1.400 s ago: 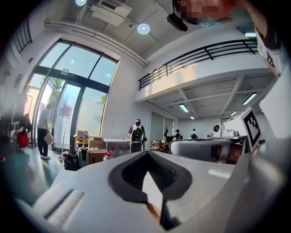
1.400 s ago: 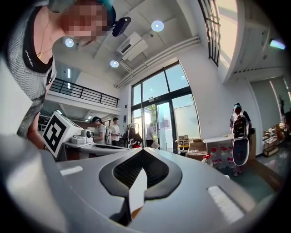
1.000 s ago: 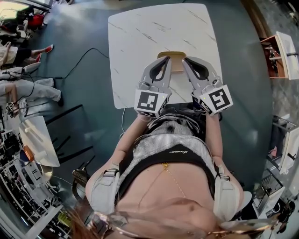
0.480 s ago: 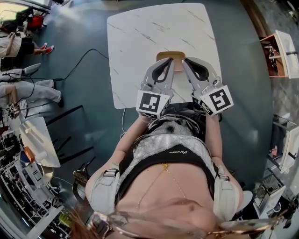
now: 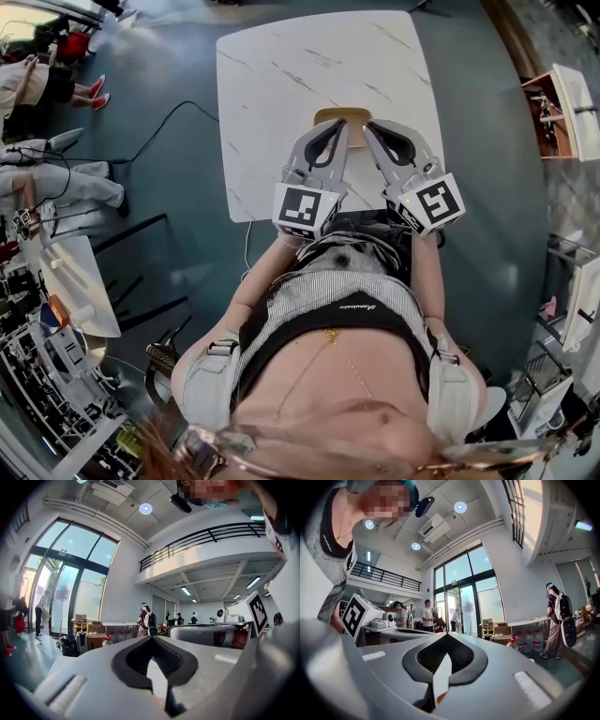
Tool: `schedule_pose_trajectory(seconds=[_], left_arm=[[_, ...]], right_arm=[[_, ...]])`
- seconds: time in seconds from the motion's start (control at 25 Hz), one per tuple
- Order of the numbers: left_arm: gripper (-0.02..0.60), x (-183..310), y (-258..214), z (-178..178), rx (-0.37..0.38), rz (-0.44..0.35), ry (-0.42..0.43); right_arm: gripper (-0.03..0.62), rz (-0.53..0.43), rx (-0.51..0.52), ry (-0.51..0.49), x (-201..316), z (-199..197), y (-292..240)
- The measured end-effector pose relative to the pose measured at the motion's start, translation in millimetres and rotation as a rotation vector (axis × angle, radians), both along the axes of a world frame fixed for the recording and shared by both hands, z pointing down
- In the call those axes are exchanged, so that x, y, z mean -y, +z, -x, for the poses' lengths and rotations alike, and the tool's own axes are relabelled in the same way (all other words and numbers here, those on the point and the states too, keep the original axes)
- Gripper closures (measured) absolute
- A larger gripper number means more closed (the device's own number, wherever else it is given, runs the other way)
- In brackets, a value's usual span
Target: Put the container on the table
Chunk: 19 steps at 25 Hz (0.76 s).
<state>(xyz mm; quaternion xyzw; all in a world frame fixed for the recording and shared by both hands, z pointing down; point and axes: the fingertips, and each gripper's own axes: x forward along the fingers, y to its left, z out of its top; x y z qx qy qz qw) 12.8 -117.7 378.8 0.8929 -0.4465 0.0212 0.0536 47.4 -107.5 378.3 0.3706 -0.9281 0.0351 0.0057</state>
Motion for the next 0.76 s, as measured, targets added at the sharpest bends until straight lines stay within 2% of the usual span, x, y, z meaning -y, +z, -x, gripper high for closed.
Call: schedule_pose_trajectory(seconds=[0.76], left_arm=[[0.581,3.6,4.7,-3.0,0.007,-0.004,0.004]], right_arm=[[0.568,0.014,-0.018,-0.015,2.8,1.1,6.4]])
